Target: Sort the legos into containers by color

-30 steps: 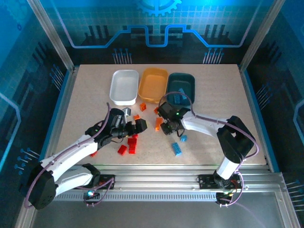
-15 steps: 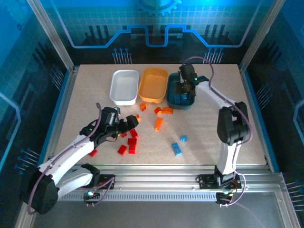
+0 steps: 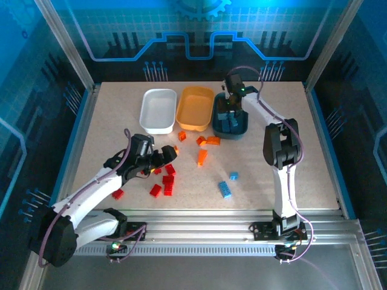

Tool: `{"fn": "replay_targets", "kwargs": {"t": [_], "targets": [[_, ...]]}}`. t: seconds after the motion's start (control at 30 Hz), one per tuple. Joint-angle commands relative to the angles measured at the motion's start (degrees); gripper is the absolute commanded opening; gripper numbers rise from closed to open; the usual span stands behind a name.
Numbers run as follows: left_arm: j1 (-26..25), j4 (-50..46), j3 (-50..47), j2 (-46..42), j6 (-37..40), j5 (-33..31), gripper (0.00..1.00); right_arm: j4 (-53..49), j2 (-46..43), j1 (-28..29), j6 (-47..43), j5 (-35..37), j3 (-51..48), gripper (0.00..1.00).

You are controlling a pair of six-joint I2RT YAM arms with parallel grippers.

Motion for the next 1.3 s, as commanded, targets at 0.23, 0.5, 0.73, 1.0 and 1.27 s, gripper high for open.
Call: {"fn": "replay_targets", "kwargs": {"t": [0.23,0.5,0.73,1.0,1.27], "targets": [[0.2,5.2,-1.8,-1.1,-2.1,4.5,0.99,5.5,-26.3,5.1,3.2,5.9,-23.9,0.61],[-3.4,13.2,-8.1,-1.4,-4.4,7.2,0.99,8.3,-47.6,10.5,13.9,4.2,-53.8,0.70],[-7.8,16.0,-7.6,-0.2,-4.6,6.3,0.99,6.6,-53.5,14.5,17.6,-2.2,-66.5,0.75],[-9.7,16.7,-7.3,0.6,-5.2,5.9,0.99,8.3,-49.6,17.2,20.1,-2.0,-69.0,0.68],[-9.9,12.8,-6.8,-2.7,-4.2,4.3,0.99,8.3,-44.2,17.2,21.7,0.5,-68.2,0.55]]}}
